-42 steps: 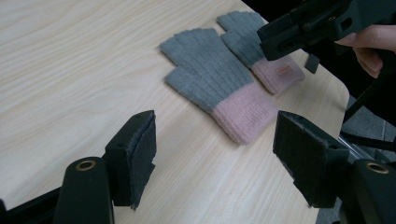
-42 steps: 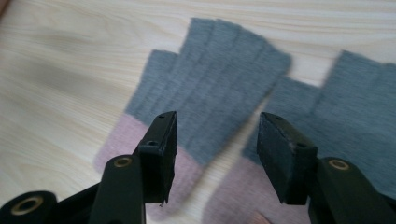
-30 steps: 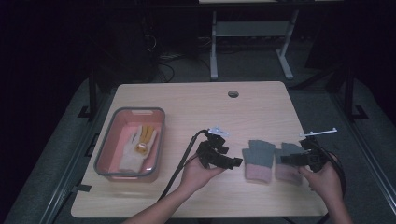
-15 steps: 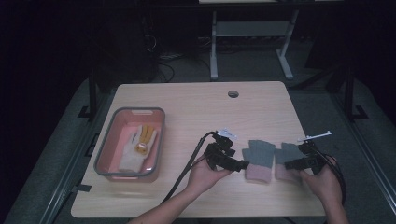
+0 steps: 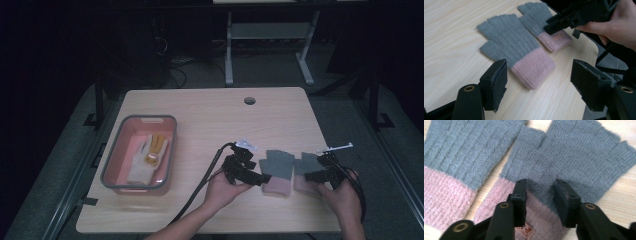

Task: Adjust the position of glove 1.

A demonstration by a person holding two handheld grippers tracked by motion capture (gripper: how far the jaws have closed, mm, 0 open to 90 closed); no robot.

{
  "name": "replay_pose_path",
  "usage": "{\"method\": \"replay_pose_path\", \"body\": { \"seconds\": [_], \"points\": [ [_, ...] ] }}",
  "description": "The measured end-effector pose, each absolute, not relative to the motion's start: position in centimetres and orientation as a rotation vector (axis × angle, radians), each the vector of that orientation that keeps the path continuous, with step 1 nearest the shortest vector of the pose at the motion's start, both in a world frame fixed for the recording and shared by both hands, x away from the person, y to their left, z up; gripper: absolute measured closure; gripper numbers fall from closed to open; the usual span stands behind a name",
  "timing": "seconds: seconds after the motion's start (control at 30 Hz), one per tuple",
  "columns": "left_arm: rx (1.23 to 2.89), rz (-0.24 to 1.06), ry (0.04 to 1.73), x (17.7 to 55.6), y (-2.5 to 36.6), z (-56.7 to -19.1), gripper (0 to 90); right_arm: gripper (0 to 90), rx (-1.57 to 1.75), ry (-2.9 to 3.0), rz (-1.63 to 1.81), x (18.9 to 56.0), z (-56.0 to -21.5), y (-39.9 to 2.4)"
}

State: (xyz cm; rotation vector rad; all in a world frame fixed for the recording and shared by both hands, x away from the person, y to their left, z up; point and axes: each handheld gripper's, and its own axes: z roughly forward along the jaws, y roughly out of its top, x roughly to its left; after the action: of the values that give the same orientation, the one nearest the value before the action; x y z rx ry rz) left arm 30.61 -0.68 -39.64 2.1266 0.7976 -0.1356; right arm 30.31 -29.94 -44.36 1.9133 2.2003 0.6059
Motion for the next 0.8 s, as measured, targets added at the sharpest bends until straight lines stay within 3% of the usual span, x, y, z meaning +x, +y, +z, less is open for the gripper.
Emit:
{"method": "replay_pose_path", "body": {
  "seconds": [0.37,0.8],
  "points": [
    [2.131,-0.131,0.807,30.72,-0.53,-39.85,29.8,78.2,1.917,2.198,0.642,30.25,-44.46,-30.16],
    [2.130,-0.131,0.820,30.82,-0.48,-40.01,30.1,81.7,1.933,2.194,0.697,30.05,-44.30,-30.53]
  ]
}}
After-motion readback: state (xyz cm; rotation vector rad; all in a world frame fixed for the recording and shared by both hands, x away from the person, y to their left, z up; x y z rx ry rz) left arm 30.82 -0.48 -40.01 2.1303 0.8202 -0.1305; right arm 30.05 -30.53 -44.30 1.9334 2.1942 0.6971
